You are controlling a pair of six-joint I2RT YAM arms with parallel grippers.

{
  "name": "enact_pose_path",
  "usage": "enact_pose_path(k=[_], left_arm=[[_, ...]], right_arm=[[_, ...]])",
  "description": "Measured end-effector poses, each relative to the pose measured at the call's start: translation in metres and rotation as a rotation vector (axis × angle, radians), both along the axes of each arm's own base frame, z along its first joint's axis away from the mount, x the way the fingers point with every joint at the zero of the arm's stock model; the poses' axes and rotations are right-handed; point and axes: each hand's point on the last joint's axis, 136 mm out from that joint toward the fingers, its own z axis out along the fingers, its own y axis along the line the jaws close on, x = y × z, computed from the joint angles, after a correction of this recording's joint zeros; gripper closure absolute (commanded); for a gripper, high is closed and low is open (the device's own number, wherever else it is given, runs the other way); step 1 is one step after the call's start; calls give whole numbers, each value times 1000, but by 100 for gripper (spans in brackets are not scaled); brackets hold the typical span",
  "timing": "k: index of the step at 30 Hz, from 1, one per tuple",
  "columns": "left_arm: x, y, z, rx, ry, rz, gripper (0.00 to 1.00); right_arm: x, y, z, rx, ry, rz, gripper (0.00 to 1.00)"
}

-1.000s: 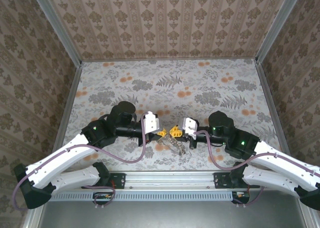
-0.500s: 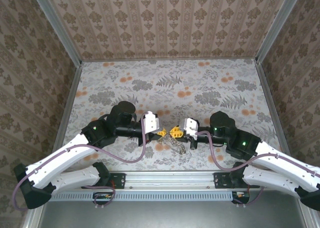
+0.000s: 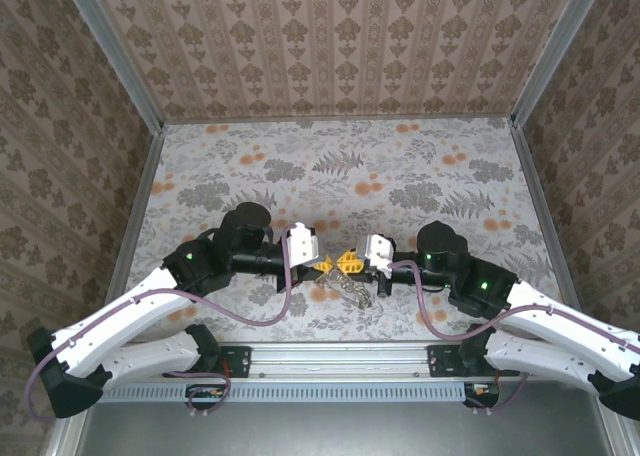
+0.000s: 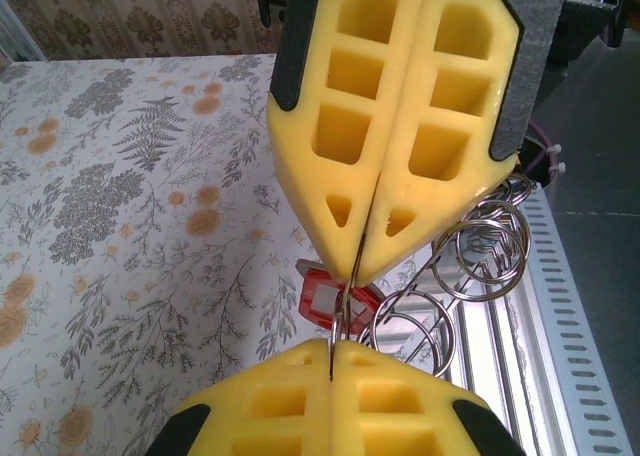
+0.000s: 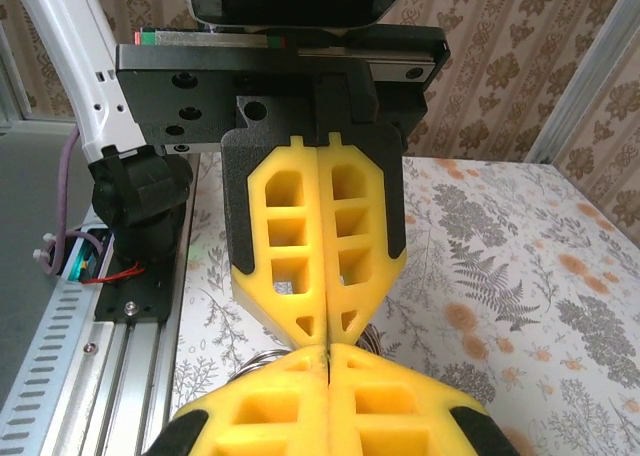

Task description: Put the keys on the keyring

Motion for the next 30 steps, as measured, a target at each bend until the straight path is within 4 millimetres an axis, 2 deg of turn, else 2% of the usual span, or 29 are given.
enact_pose_path(k=[30], left_arm=[[1, 0, 0, 2, -3, 7, 100]], right_arm=[[5, 1, -5, -11, 4, -27, 100]])
